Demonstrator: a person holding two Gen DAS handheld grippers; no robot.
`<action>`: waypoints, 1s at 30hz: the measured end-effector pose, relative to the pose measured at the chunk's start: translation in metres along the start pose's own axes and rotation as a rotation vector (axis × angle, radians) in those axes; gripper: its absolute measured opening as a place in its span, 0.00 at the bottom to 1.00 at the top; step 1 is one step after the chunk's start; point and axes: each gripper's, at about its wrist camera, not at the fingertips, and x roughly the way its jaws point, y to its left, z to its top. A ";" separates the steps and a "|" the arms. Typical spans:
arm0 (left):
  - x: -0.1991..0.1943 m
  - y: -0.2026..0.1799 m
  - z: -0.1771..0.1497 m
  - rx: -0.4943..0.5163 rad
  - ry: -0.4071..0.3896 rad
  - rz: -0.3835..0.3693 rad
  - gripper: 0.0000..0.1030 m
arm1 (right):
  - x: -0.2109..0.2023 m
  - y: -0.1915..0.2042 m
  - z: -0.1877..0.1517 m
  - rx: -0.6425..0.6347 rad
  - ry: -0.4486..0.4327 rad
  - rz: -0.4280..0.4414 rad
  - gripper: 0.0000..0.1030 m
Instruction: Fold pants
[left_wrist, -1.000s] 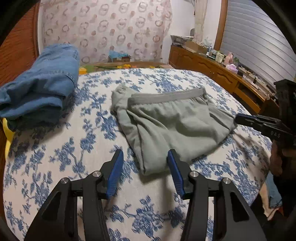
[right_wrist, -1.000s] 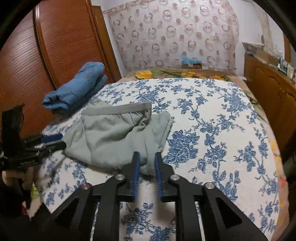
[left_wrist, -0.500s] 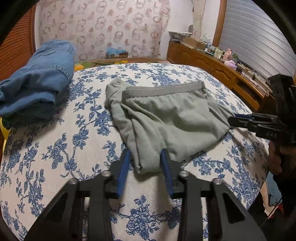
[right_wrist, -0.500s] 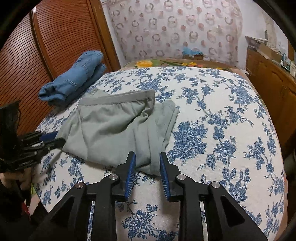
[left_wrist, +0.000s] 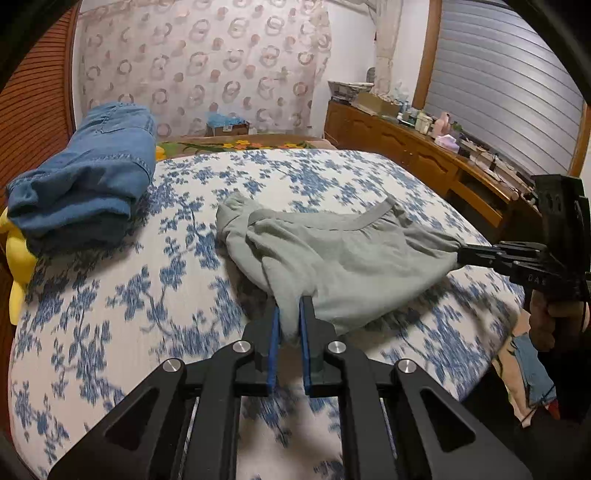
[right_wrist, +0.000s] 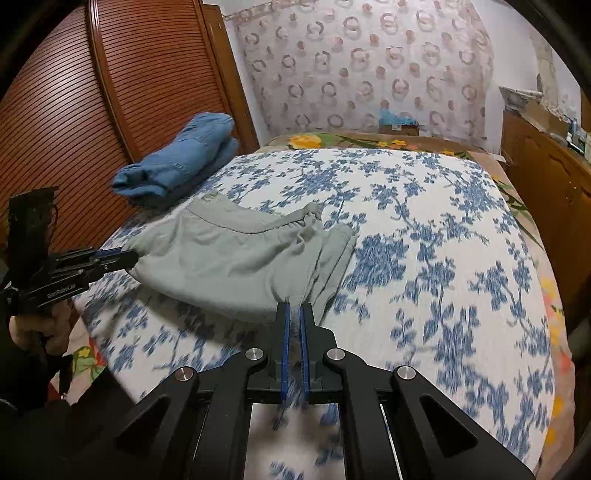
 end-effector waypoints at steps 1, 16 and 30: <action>-0.003 -0.002 -0.003 0.001 0.002 -0.004 0.11 | -0.003 0.001 -0.003 -0.001 0.001 0.001 0.04; -0.006 -0.019 -0.019 0.016 0.056 0.004 0.19 | -0.017 0.002 -0.027 0.033 0.034 0.000 0.05; 0.000 -0.007 0.001 0.009 0.020 0.065 0.56 | -0.026 0.011 -0.004 -0.016 -0.035 -0.054 0.19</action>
